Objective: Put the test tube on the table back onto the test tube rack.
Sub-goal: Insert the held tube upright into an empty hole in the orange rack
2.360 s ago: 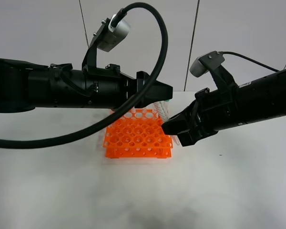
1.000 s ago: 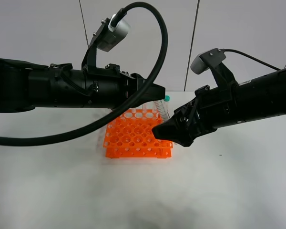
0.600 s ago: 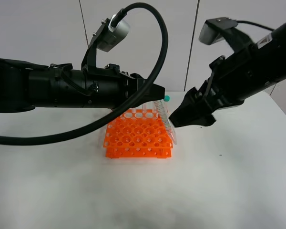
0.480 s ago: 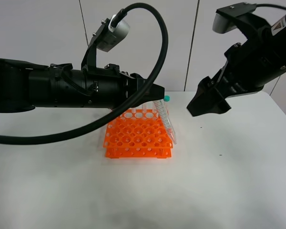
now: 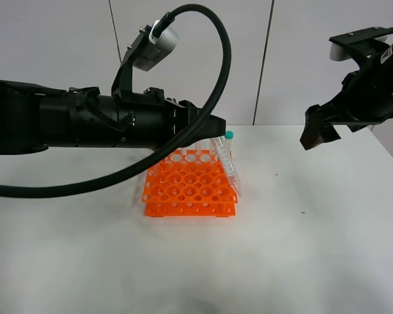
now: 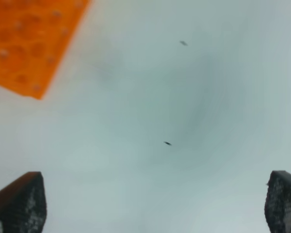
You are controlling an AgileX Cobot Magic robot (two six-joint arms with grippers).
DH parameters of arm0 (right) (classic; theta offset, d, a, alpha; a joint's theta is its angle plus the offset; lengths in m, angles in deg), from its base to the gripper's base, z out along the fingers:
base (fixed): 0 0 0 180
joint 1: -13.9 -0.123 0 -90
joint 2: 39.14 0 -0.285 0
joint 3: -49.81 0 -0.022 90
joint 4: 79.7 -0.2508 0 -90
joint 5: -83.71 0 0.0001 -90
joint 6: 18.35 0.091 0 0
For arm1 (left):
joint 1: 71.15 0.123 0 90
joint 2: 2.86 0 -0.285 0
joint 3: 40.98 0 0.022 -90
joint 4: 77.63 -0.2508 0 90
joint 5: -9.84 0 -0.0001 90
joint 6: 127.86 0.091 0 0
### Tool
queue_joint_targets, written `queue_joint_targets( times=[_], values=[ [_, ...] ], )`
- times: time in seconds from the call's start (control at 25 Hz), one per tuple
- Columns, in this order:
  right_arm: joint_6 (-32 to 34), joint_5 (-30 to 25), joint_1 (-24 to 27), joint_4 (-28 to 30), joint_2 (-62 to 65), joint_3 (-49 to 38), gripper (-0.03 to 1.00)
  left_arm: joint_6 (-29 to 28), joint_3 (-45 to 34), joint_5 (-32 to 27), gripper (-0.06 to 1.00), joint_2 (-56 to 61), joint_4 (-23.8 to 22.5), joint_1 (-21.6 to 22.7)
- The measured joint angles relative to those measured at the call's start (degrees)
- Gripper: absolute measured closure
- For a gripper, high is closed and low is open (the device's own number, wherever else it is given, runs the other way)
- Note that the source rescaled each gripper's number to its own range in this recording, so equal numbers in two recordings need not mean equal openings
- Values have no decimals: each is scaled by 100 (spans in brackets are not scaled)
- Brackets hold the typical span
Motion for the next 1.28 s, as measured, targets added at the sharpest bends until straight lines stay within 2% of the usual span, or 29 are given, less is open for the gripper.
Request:
queue_joint_targets(
  times=[0.16, 0.24, 0.4, 0.6, 0.76, 0.88, 1.12, 1.28],
  values=[
    [-131, -70, 726, -449, -94, 0, -3, 0, 0, 0, 94, 0, 0, 0],
    [-256, -182, 881, -708, -94, 0, -3, 0, 0, 0, 94, 0, 0, 0],
    [-292, -398, 904, -843, -94, 0, -3, 0, 0, 17, 94, 0, 0, 0],
    [-218, -948, 904, -782, -94, 0, -3, 0, 0, 28, 94, 0, 0, 0],
    [-89, -988, 904, -751, 49, -217, -3, 0, 0, 33, 94, 0, 0, 0],
    [-32, -987, 904, -751, 531, -800, -3, 0, 0, 38, 94, 0, 0, 0],
    [-32, -998, 904, -653, 2423, -2599, -3, 0, 0, 38, 94, 0, 0, 0],
    [-32, -466, 904, -472, 4078, -3581, -3, 0, 0, 38, 94, 0, 0, 0]
  ],
)
